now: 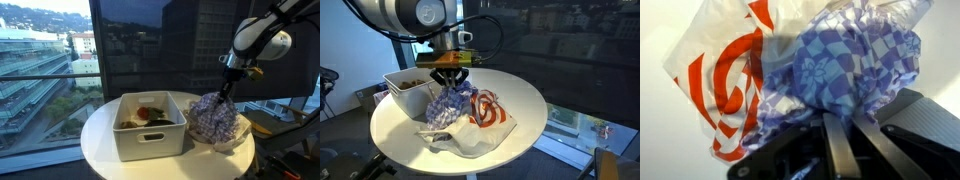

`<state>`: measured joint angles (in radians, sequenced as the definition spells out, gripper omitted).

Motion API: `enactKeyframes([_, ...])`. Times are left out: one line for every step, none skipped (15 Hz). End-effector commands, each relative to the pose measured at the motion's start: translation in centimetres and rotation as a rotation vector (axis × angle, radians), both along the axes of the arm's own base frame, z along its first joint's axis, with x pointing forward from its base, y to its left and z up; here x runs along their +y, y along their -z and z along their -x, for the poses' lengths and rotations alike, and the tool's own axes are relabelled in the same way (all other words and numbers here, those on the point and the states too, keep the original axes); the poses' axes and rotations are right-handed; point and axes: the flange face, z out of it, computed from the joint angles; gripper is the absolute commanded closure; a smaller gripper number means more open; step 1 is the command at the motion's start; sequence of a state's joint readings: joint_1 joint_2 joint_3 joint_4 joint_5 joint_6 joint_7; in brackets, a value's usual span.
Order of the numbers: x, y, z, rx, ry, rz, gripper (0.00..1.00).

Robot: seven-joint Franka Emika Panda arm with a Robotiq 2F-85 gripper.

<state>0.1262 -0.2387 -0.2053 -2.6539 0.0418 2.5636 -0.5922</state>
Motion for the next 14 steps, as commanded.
enactKeyframes([-1.8, 2.5, -2.7, 0.100, 0.008, -0.041, 0.98])
enactKeyframes([-1.8, 3.1, -3.1, 0.129, 0.007, -0.072, 0.98])
enactKeyframes([-1.5, 3.6, -3.3, 0.159, -0.006, -0.109, 0.98])
enactKeyframes([-1.5, 4.2, -3.6, 0.187, -0.013, -0.136, 0.98])
enactKeyframes([-1.5, 4.9, -4.0, 0.217, -0.019, -0.153, 0.98])
enactKeyframes([-1.7, 5.6, -4.5, 0.245, -0.019, -0.164, 0.98])
enactKeyframes([-2.1, 6.3, -5.1, 0.267, -0.008, -0.164, 0.98])
enactKeyframes([-2.4, 6.9, -5.7, 0.282, 0.000, -0.158, 0.98])
enactKeyframes([-2.5, 7.6, -6.1, 0.301, 0.008, -0.163, 0.98])
enactKeyframes([-2.4, 8.2, -6.3, 0.323, 0.004, -0.173, 0.98])
enactKeyframes([-2.2, 9.0, -6.4, 0.356, -0.004, -0.196, 0.98])
enactKeyframes([-1.9, 9.7, -6.5, 0.387, -0.012, -0.226, 0.98])
enactKeyframes([-1.7, 10.5, -6.8, 0.410, -0.015, -0.243, 0.98])
enactKeyframes([-1.6, 11.2, -7.0, 0.436, -0.021, -0.265, 0.98])
